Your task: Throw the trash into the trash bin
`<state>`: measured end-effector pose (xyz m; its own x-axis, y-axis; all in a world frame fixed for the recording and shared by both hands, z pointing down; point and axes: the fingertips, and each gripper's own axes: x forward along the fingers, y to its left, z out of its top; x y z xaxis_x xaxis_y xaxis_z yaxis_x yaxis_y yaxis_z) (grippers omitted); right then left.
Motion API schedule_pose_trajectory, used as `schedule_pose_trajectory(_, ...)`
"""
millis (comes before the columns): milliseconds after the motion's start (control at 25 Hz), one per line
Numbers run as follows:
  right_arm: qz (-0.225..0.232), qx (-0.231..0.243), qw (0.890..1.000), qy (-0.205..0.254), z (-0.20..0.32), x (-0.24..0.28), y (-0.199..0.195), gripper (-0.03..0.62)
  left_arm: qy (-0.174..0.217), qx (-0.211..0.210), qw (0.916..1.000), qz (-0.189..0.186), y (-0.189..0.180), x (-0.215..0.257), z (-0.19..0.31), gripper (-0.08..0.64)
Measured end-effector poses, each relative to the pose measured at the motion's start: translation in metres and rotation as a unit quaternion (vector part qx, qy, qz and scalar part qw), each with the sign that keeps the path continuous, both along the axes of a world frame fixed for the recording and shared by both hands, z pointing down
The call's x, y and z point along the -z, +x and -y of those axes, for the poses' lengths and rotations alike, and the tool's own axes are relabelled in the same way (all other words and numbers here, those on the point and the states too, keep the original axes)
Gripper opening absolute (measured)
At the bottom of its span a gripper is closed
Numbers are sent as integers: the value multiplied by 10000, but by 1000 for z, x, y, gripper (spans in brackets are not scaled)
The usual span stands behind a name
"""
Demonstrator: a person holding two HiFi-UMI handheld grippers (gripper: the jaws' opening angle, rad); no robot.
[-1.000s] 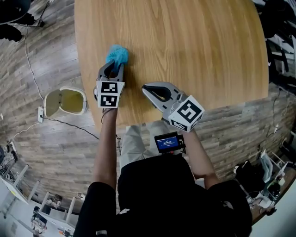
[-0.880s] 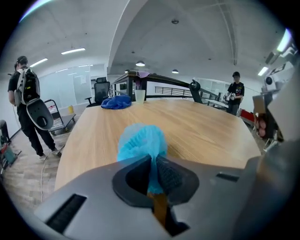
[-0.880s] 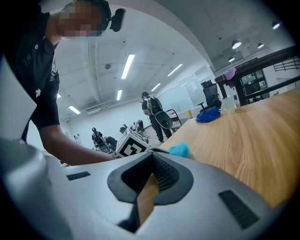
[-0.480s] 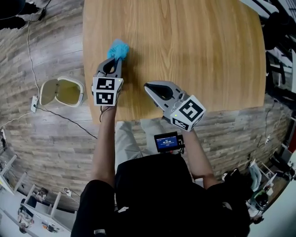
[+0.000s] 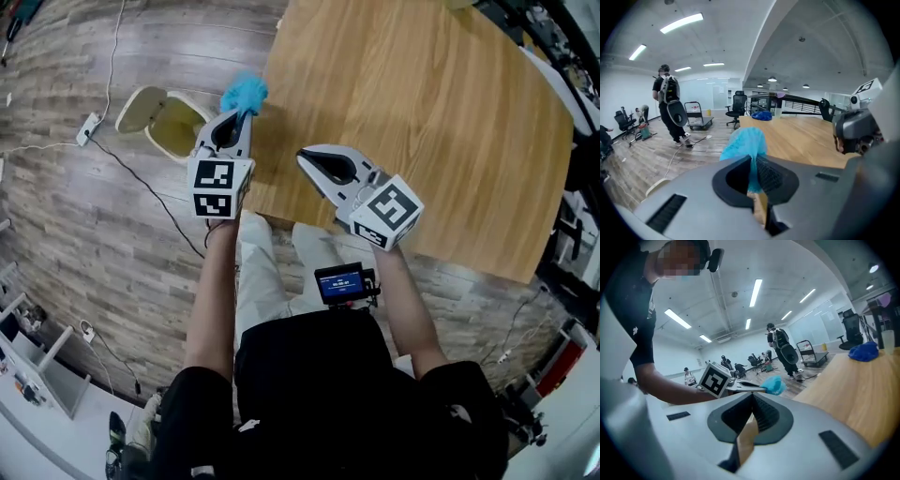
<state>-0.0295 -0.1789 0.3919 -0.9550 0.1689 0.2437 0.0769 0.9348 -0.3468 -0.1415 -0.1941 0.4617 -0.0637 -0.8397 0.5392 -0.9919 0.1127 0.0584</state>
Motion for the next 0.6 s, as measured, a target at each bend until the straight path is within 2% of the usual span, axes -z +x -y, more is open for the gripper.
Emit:
schedule_pose_trajectory(240, 51, 726, 9973, 108, -62, 8, -85, -3, 119, 884, 9960, 9, -85, 14, -89, 11)
schedule_pose_trajectory(360, 23, 1055, 9943, 137, -93, -1, -127, -3, 97, 1203, 9926, -96, -123, 3, -128, 12)
schedule_pose_trajectory(480, -107, 1337, 9910, 36, -130, -23, -176, -3, -42, 1418, 9896, -249, -162, -24, -169, 11)
schedule_pose_trajectory(600, -140, 1425, 9897, -50, -151, -38, -215, -3, -174, 1472, 9884, -344, -191, -45, -196, 11)
